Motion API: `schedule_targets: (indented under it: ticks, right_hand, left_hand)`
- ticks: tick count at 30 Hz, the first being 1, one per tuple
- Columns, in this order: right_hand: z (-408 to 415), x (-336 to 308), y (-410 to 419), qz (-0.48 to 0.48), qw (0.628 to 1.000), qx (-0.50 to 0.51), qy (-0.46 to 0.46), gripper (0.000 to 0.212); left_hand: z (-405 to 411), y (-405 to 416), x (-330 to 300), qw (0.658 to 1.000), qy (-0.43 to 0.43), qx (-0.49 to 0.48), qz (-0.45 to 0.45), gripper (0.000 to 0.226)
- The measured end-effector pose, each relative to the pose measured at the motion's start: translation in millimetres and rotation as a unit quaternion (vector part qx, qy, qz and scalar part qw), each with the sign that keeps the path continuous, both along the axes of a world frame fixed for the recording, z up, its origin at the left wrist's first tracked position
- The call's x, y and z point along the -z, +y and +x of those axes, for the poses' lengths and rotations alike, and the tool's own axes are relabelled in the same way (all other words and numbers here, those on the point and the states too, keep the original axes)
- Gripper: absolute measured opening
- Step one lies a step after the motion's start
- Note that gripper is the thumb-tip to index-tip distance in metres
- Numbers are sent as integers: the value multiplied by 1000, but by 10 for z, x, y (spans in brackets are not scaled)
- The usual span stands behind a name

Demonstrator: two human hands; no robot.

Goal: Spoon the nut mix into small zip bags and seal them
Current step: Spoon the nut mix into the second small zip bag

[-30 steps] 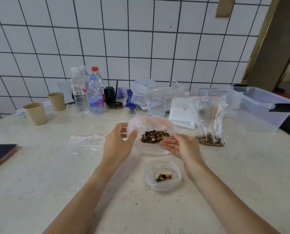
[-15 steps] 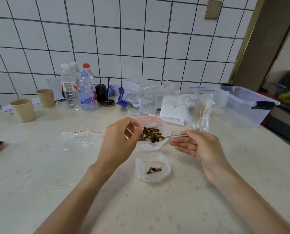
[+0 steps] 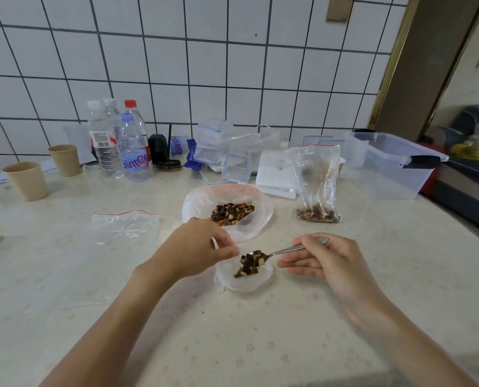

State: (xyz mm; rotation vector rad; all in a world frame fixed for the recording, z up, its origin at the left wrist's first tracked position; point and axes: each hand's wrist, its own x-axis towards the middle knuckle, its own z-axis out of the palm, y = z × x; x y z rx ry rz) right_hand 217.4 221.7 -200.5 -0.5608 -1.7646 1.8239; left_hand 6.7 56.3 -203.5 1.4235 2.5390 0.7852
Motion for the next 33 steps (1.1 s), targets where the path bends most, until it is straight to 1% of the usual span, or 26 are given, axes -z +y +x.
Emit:
schedule_targets:
  ticks: [1, 3, 4, 5, 6, 7, 8, 9, 10, 11, 12, 13, 14, 15, 16, 18, 19, 20, 21, 23, 26, 28, 30, 33]
  right_hand:
    - [4, 15, 0, 39, 999, 1, -3, 21]
    - [37, 38, 8, 157, 987, 3, -23, 20]
    - [70, 39, 13, 227, 973, -2, -31, 20]
    - [110, 32, 19, 305, 952, -10, -36, 19]
    - [152, 18, 31, 393, 918, -21, -37, 20]
    - [191, -8, 39, 488, 871, -32, -35, 22]
    - [224, -46, 37, 575, 816, -41, -30, 24]
    - [248, -89, 29, 637, 769, -50, -22, 27]
    - [266, -128, 19, 675, 735, -58, -14, 28]
    - [282, -160, 5, 696, 715, -63, -7, 29]
    - [294, -181, -5, 705, 707, -63, -1, 28]
    - [301, -193, -11, 702, 710, -61, 3, 27]
    - [300, -196, -12, 683, 728, -59, 6, 26]
    - [291, -189, -8, 644, 763, -57, 11, 24]
    - [276, -175, -3, 588, 807, -53, 18, 22]
    - [213, -145, 7, 453, 890, -31, 49, 20]
    - [164, -135, 17, 381, 922, -18, 62, 19]
    - [102, -130, 30, 314, 947, -6, 72, 20]
    - [36, -132, 49, 256, 964, 5, 76, 20]
    - [-95, -146, 90, 159, 985, 17, 67, 19]
    - [-297, -156, 120, 50, 998, 24, 40, 20]
    - [-436, -140, 125, -1, 999, 23, 31, 20]
    - [-572, -121, 127, -42, 999, 16, 27, 22]
    - [-778, -79, 126, -56, 998, -4, 19, 25]
  left_hand:
    - [0, 7, 8, 1000, -13, 8, 7, 8]
    - [-2, 21, 33, 999, -32, 29, 27, 6]
    - [1, 29, 41, 997, -46, 38, 42, 7]
    - [3, 32, 44, 995, -68, 45, 61, 7]
    - [1, 35, 44, 991, -95, 49, 80, 8]
    - [-6, 33, 40, 987, -120, 51, 93, 8]
    - [-14, 31, 30, 984, -139, 54, 100, 8]
    - [-25, 24, 20, 981, -156, 58, 104, 7]
    - [-36, 20, 11, 977, -171, 62, 108, 6]
    - [-47, 14, 0, 975, -183, 64, 111, 5]
    - [-54, 9, -5, 973, -190, 64, 112, 4]
    - [-63, 4, -3, 973, -191, 63, 114, 4]
    - [-72, 0, 6, 974, -184, 62, 115, 4]
    - [-78, -3, 19, 977, -167, 60, 115, 4]
    - [-81, -4, 31, 981, -146, 57, 112, 3]
    - [-80, 0, 42, 987, -112, 53, 107, 3]
    - [-79, 3, 43, 988, -99, 51, 108, 3]
    - [-80, 3, 39, 989, -86, 45, 111, 3]
    - [-82, -2, 31, 990, -72, 38, 115, 3]
    - [-98, -18, 9, 990, -45, 22, 134, 3]
    - [-137, -43, -34, 983, 10, -28, 183, 3]
    - [-172, -43, -49, 970, 43, -94, 221, 7]
    - [-212, -34, -30, 947, 55, -169, 269, 13]
    - [-282, -39, 49, 915, 58, -268, 296, 38]
